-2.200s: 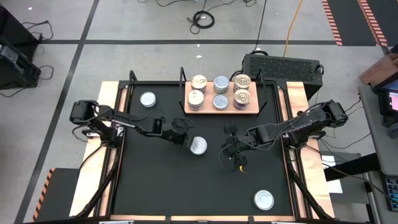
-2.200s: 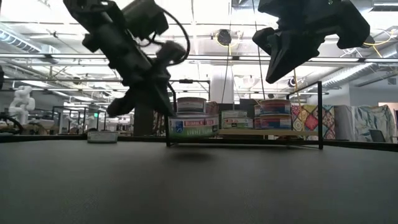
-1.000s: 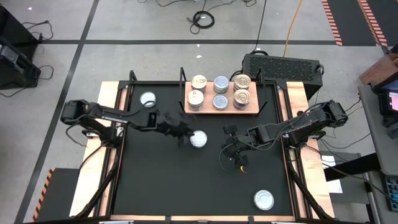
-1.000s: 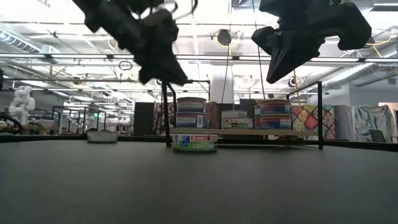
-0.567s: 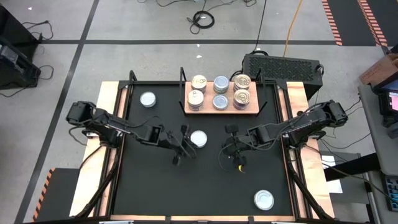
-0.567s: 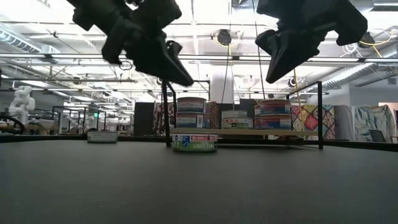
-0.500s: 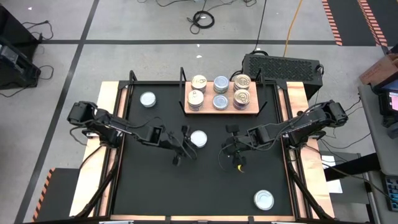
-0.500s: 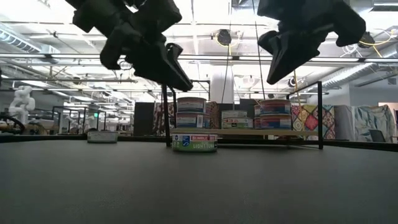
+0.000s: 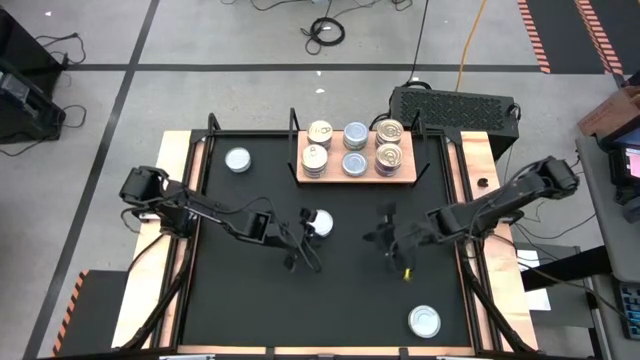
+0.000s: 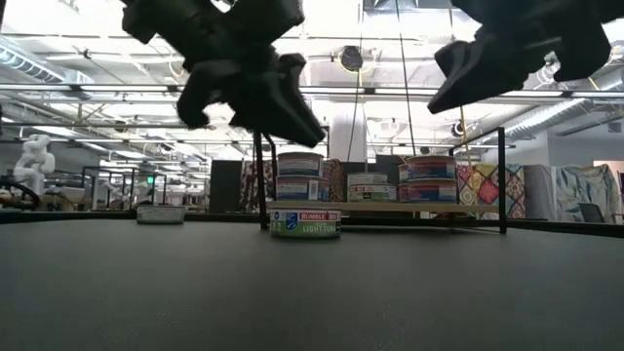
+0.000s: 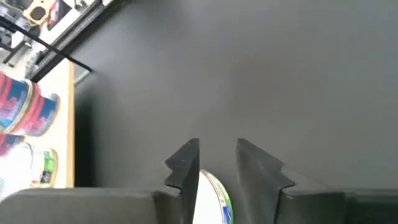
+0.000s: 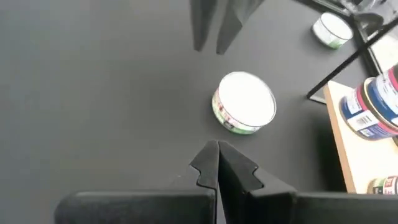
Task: Stack canned seafood by type on shelf
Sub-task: Stack the green tuna can on top of the other green tuna can on the shelf
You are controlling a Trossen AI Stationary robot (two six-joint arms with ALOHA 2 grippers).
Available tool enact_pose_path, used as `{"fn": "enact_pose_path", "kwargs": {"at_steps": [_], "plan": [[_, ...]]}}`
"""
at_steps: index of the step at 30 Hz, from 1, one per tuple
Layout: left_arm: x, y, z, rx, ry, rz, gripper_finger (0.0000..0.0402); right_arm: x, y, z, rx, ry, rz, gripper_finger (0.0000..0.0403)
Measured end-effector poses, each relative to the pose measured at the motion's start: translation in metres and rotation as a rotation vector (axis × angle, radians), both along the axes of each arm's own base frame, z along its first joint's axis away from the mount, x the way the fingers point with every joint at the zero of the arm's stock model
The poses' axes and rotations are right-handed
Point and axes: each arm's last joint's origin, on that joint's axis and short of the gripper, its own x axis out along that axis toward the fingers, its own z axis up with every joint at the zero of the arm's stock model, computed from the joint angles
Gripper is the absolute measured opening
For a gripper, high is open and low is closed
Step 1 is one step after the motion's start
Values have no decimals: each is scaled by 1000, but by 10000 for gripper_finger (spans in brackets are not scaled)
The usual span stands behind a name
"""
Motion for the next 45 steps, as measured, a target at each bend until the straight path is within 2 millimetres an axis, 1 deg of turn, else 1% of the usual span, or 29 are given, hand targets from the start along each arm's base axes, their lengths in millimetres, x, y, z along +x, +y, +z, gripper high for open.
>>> {"fn": "enact_pose_path", "kwargs": {"at_steps": [4, 8, 11, 14, 16, 23, 26, 30, 36, 45], "plan": [[7, 0, 4, -23, 31, 75, 150, -13, -11, -8, 30, -19, -24, 0], [19, -5, 8, -19, 20, 76, 195, -18, -18, -13, 34, -14, -50, 0], [25, -15, 12, 11, 2, 37, 212, -19, -19, -14, 34, -6, -51, 0], [24, -19, 9, 80, 8, 44, 214, -19, -18, -14, 47, -3, -27, 0], [22, -20, 4, 114, 42, 65, 215, -19, -18, -14, 57, 0, -15, 0], [18, -22, -10, 124, 128, 113, 215, -19, -18, -14, 61, 5, -17, 0], [17, -21, -17, 138, 162, 138, 215, -19, -18, -15, 72, 8, -25, 0], [18, -20, -30, 175, 208, 153, 215, -20, -18, -15, 81, 12, -33, 0], [21, -13, -45, 209, 248, 187, 215, -20, -18, -16, 84, 17, -38, 0], [22, -10, -46, 234, 242, 217, 215, -20, -18, -16, 84, 20, -38, 0]]}}
